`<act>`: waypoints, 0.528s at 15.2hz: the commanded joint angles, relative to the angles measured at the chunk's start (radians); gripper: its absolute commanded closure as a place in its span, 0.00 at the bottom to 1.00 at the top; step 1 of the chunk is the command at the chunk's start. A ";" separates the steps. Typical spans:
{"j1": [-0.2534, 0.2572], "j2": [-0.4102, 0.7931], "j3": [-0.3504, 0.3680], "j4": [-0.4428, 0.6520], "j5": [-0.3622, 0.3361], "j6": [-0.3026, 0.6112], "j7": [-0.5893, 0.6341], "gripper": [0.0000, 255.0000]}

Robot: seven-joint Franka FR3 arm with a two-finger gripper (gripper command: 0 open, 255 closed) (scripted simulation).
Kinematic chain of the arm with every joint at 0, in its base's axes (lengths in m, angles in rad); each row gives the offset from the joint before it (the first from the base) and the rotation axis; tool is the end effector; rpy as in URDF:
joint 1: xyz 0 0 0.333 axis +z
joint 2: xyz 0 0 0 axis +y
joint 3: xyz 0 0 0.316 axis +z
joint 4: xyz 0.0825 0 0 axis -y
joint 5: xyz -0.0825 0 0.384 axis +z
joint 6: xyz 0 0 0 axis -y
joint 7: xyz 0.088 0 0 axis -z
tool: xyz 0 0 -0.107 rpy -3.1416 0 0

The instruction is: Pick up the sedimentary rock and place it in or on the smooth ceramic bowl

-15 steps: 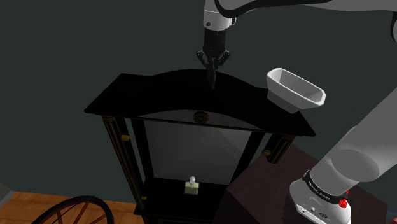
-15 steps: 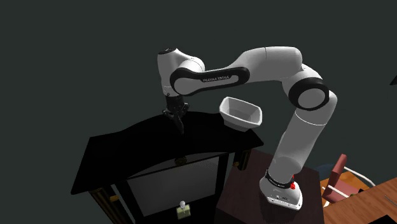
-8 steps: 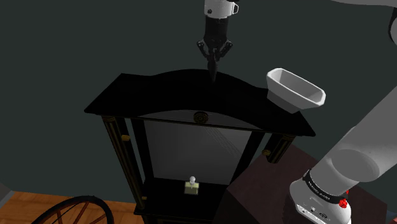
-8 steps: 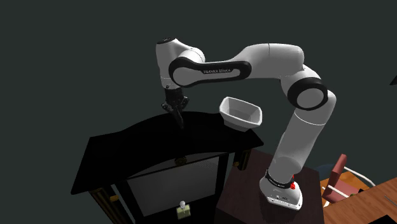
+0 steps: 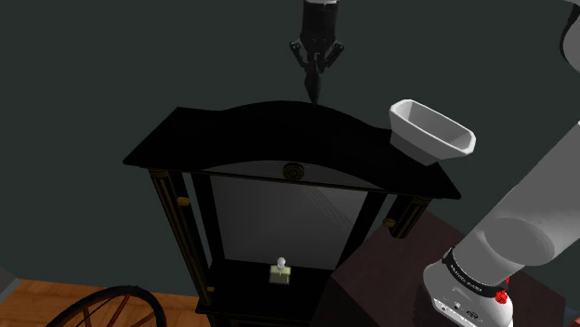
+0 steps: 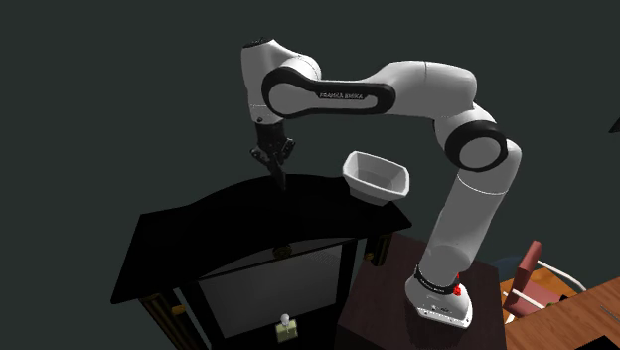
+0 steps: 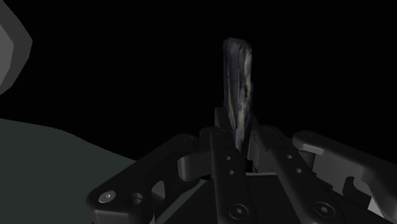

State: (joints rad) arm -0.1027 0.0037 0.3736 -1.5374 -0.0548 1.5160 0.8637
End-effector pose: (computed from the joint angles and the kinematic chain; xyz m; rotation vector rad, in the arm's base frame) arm 0.5319 0.1410 0.6337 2.9477 -0.9039 0.0119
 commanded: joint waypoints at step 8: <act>0.013 0.062 0.011 0.201 -0.024 -0.145 0.011 1.00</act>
State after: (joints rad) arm -0.0896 0.0606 0.3844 -1.3575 -0.0768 1.3883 0.8766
